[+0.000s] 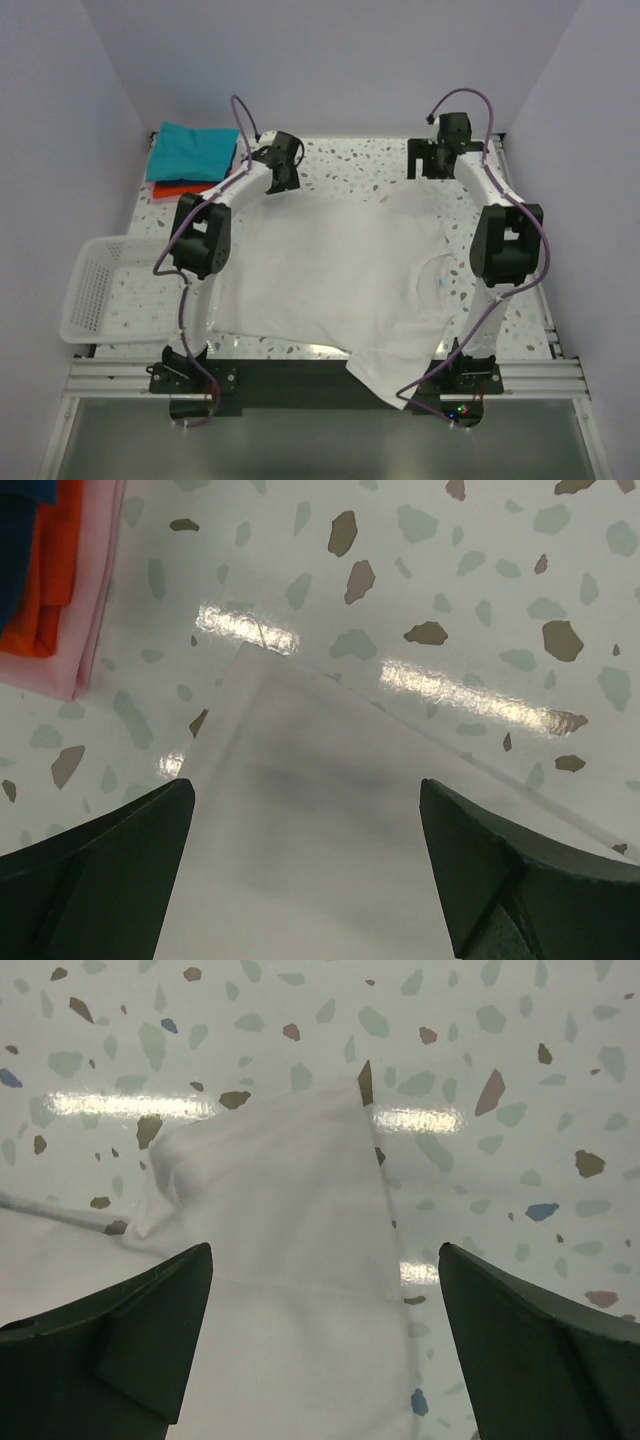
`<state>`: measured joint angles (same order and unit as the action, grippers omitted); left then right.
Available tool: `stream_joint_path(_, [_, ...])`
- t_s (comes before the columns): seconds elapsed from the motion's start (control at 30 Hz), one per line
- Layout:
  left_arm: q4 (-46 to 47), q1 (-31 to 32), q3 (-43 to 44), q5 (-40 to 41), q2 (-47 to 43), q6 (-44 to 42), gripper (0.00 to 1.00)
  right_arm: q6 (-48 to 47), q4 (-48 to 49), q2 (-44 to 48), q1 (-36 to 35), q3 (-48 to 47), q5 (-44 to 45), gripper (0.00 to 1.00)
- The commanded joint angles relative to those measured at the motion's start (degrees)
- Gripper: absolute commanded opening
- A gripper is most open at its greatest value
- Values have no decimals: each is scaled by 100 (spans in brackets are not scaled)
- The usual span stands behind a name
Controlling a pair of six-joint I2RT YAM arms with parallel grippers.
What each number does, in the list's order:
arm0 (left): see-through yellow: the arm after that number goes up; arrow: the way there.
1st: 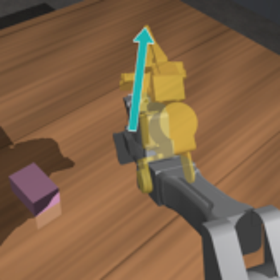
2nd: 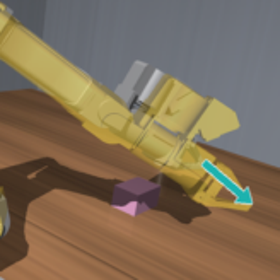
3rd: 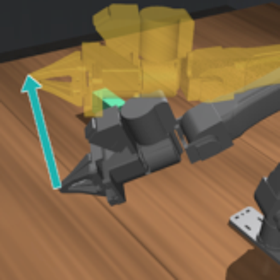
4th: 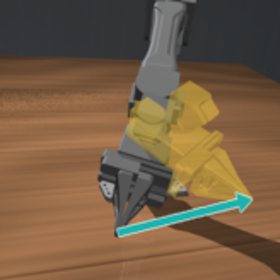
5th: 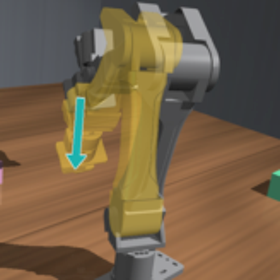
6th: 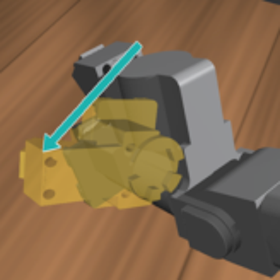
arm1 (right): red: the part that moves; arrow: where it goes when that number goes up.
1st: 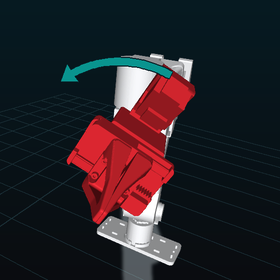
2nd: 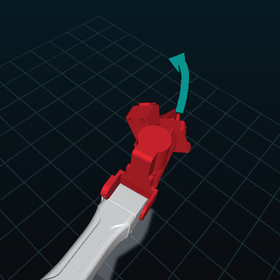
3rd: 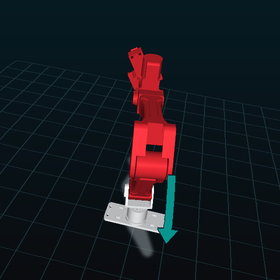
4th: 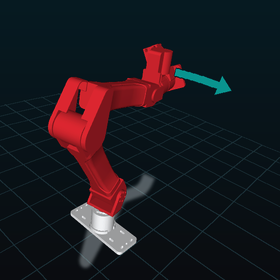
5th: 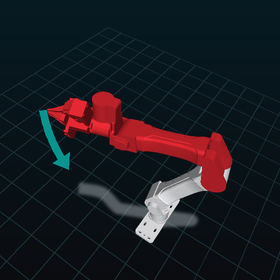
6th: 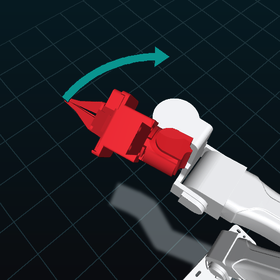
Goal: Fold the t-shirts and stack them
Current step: Flatten the tshirt out
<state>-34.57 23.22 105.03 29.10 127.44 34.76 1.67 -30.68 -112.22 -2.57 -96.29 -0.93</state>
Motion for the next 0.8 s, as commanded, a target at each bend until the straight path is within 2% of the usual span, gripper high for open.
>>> stream_joint_path(0.0, [98,-11,397,-140,-710,-30,100,438,-193,-150,11,-847,49,99])
stream_joint_path(0.1, [520,-11,-86,-299,-1124,-66,100,623,-141,94,11,-673,-82,99])
stream_joint_path(0.2, [521,-11,-457,-475,-1405,-75,100,729,-114,594,2,-181,-171,99])
stream_joint_path(0.33, [495,-2,-975,-739,-1852,21,100,966,-360,1342,2,820,-118,99])
stream_joint_path(0.57, [1012,42,-3010,-1301,-3022,320,100,1502,-307,2563,-24,2693,-224,99])
stream_joint_path(0.67, [1364,77,-3698,-1416,-3400,373,100,1485,-71,2723,-42,3256,-408,99])
stream_joint_path(0.77, [1470,86,-3955,-1477,-3498,408,100,1424,-26,2505,-42,3406,-382,99])
